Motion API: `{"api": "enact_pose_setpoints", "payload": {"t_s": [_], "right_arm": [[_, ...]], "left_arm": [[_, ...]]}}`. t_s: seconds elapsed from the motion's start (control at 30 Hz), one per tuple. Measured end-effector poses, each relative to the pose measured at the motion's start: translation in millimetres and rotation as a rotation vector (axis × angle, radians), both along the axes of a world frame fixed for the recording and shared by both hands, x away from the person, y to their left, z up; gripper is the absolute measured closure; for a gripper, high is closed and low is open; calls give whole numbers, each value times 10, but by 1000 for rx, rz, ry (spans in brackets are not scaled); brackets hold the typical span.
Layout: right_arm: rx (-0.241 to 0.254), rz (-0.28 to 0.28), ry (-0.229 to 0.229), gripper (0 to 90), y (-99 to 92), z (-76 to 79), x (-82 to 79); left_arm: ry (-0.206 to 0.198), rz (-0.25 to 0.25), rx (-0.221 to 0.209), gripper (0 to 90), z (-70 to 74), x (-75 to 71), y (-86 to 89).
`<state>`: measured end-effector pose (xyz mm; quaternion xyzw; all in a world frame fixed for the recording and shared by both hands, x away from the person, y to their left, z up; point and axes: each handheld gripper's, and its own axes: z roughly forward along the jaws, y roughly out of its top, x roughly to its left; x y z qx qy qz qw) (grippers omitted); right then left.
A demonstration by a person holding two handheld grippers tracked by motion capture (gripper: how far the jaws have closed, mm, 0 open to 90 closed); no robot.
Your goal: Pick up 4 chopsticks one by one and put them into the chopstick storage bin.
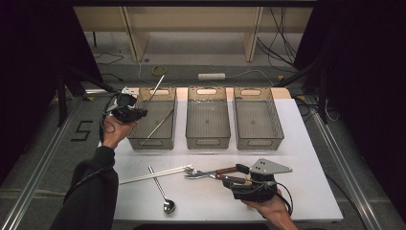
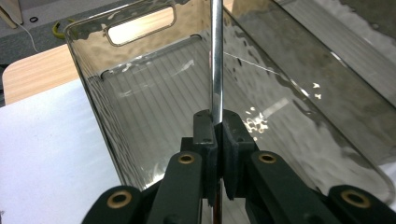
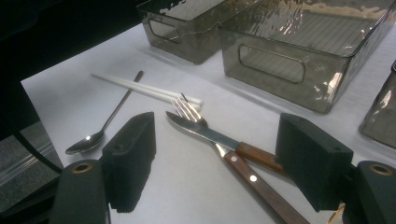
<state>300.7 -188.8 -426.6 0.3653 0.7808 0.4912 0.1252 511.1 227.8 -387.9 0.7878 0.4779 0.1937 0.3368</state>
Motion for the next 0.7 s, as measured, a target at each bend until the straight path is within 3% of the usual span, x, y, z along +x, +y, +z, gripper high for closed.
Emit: {"api": "enact_pose_setpoints", "payload": {"t_s": [0.27, 0.33, 0.43, 0.7], "right_arm": [[-7, 17, 2, 300, 13, -24, -16], [-10, 19, 6, 300, 19, -22, -21], [-9, 23, -1, 300, 25, -21, -28], [-10, 32, 4, 301, 28, -21, -32]], "left_arm": [[17, 17, 5, 851, -129, 76, -15], [26, 20, 0, 851, -155, 82, -26], [49, 22, 23, 849, -210, 98, -56], [89, 38, 15, 840, -335, 121, -74]]}}
